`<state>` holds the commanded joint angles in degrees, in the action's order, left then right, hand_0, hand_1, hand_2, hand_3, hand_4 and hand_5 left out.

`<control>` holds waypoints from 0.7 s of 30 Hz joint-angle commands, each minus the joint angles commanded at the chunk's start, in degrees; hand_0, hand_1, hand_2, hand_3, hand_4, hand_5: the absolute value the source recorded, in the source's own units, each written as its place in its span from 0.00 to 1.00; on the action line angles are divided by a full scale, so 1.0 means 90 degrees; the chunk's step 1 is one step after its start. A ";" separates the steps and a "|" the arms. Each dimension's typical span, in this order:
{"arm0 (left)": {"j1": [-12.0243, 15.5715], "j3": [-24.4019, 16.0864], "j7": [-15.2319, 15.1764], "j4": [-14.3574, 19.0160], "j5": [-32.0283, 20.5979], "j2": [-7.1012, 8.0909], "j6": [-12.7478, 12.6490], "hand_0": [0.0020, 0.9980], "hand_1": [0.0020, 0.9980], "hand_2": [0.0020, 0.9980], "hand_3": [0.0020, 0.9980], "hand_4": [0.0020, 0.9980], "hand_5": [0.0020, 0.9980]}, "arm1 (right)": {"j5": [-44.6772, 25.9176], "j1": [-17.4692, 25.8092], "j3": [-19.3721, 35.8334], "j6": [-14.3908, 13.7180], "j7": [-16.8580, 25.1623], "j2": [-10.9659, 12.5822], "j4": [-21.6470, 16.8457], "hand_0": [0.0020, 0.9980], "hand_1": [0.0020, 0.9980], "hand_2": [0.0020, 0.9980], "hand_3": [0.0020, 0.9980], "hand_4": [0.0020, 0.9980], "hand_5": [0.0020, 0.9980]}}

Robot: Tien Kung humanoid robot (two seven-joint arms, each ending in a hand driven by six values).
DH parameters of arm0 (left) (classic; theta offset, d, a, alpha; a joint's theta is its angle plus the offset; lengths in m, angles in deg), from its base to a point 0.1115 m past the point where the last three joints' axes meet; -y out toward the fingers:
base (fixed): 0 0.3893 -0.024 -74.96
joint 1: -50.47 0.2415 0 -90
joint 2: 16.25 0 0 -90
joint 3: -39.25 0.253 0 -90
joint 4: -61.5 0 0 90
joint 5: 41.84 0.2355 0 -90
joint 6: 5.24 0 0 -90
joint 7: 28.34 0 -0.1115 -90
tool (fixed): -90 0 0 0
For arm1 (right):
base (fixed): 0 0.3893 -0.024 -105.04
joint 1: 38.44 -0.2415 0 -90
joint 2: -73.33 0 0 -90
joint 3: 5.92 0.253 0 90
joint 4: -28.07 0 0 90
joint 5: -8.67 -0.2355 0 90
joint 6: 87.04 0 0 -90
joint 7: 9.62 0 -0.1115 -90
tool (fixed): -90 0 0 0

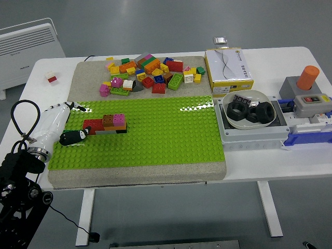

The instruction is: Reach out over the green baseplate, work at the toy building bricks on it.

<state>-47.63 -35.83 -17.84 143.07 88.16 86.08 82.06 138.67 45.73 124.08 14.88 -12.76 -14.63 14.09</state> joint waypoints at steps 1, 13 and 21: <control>-0.0014 -0.0016 0.0036 -0.0042 0.0000 0.0029 0.0095 0.97 0.91 0.87 0.64 0.69 0.12 | 0.0000 -0.0005 0.0000 0.0001 -0.0002 0.0002 -0.0004 0.67 0.64 0.70 0.70 0.70 0.97; -0.0182 0.0015 0.0499 -0.0308 0.0000 0.0105 0.0707 0.97 0.92 0.90 0.61 0.52 0.03 | 0.0000 -0.0041 0.0000 0.0012 -0.0018 0.0035 -0.0041 0.67 0.64 0.70 0.70 0.70 0.97; -0.0349 0.0161 0.0465 -0.0603 0.0000 0.0158 0.0708 0.97 0.92 0.90 0.61 0.49 0.01 | 0.0000 -0.0052 0.0000 0.0015 -0.0019 0.0042 -0.0045 0.67 0.64 0.70 0.70 0.70 0.97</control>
<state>-50.78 -34.37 -13.65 137.64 88.16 87.50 88.44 138.67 45.26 124.08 15.01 -12.93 -14.25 13.68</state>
